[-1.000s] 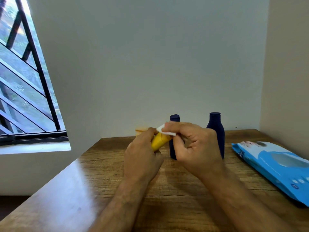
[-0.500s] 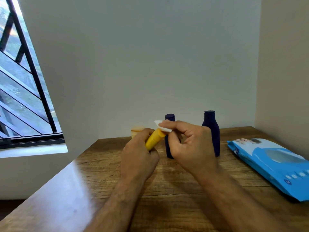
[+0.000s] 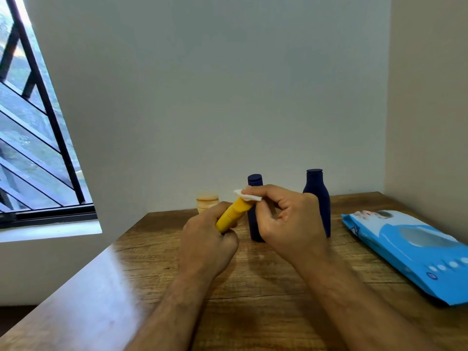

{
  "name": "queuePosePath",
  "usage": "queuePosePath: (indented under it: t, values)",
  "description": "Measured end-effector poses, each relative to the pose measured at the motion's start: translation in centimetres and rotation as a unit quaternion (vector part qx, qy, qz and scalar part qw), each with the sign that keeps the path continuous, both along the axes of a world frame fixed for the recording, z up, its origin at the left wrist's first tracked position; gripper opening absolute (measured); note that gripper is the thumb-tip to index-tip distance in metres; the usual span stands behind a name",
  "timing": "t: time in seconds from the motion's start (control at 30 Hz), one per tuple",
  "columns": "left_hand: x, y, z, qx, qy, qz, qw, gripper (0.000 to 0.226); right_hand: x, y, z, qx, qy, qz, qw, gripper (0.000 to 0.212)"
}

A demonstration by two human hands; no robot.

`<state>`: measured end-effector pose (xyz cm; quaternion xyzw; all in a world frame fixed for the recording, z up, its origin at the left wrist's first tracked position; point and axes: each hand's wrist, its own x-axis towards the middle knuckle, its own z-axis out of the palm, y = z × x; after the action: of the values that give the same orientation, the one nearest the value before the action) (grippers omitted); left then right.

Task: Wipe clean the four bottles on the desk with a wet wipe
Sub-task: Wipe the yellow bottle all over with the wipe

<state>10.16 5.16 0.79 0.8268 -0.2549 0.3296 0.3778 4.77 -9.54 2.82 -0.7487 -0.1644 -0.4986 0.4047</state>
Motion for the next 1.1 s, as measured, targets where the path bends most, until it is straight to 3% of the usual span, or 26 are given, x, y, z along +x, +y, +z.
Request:
queuePosePath:
  t: [0.17,0.27,0.37,0.47,0.57,0.67,0.93,1.1]
  values:
    - [0.2,0.0,-0.4,-0.024,0.029,0.000,0.999,0.019,-0.3,0.2,-0.1,-0.062,-0.031,-0.032,0.997,0.027]
    - [0.6,0.1,-0.5,-0.038,0.039,0.013,0.998,0.028,-0.6,0.8,-0.1,-0.095,-0.058,-0.008,0.994,0.029]
    - [0.8,-0.2,-0.3,-0.041,0.025,0.012,0.999,0.024,-0.7,1.3,0.2,0.003,-0.057,0.042,0.997,0.024]
    - [0.2,-0.5,0.1,-0.088,0.037,-0.011,0.995,0.044,-0.4,1.3,0.6,0.125,-0.036,0.017,0.991,0.020]
    - [0.2,-0.1,0.4,-0.152,0.089,-0.066,0.982,0.072,0.2,1.1,0.2,0.160,0.027,0.003,0.987,0.020]
    - [0.7,0.3,0.4,-0.190,0.088,-0.095,0.973,0.069,0.5,1.4,-0.5,0.150,0.074,-0.016,0.986,0.024]
    - [1.6,1.8,0.5,-0.271,0.037,0.000,0.962,0.063,0.6,2.4,-1.5,0.100,0.139,-0.014,0.985,0.027]
    - [3.2,2.5,0.1,-0.243,0.071,0.104,0.962,0.063,0.7,2.9,-2.1,0.065,0.164,-0.004,0.984,0.027]
